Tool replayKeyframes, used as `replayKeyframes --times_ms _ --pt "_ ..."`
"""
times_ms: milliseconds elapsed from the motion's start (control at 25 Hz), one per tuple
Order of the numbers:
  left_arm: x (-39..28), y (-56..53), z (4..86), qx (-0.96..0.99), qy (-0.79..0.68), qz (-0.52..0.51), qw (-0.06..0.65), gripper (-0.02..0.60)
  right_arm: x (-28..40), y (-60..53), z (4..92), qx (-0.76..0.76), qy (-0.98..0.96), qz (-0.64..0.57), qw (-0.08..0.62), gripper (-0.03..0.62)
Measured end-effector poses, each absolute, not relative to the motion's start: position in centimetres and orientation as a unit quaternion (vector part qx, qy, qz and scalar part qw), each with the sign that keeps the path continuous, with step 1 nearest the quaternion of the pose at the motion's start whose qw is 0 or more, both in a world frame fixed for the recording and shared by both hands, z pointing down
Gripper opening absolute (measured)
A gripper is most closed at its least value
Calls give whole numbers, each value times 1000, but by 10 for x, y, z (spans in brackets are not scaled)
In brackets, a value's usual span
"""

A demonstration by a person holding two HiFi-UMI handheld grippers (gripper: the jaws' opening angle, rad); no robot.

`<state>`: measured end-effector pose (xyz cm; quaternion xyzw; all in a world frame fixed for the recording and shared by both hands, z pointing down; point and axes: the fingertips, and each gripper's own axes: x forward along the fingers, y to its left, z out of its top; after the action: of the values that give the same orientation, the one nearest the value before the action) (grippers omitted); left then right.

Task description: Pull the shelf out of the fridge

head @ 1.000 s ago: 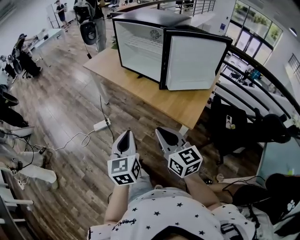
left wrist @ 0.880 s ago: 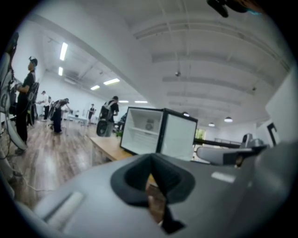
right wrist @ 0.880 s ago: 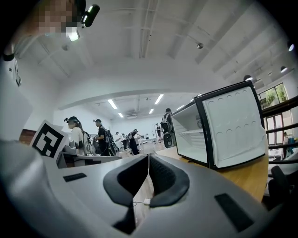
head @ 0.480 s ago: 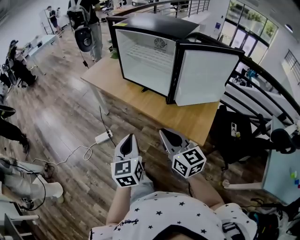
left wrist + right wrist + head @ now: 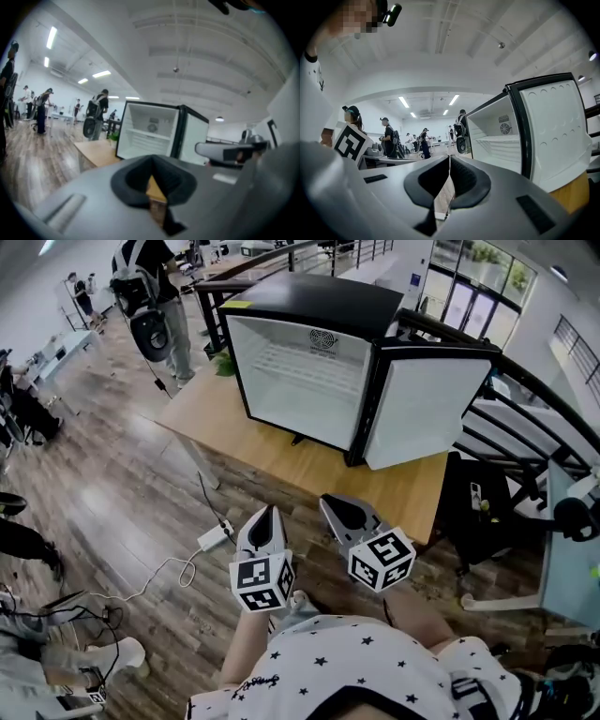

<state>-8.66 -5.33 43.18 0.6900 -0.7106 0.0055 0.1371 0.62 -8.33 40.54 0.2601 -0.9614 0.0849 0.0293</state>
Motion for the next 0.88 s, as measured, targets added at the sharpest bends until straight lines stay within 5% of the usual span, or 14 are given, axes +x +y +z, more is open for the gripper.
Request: replayKeyframes --times_ms 880 --pt "-148 -160 442 739 -655 8 157 8 -43 -170 413 331 -938 97 27 21"
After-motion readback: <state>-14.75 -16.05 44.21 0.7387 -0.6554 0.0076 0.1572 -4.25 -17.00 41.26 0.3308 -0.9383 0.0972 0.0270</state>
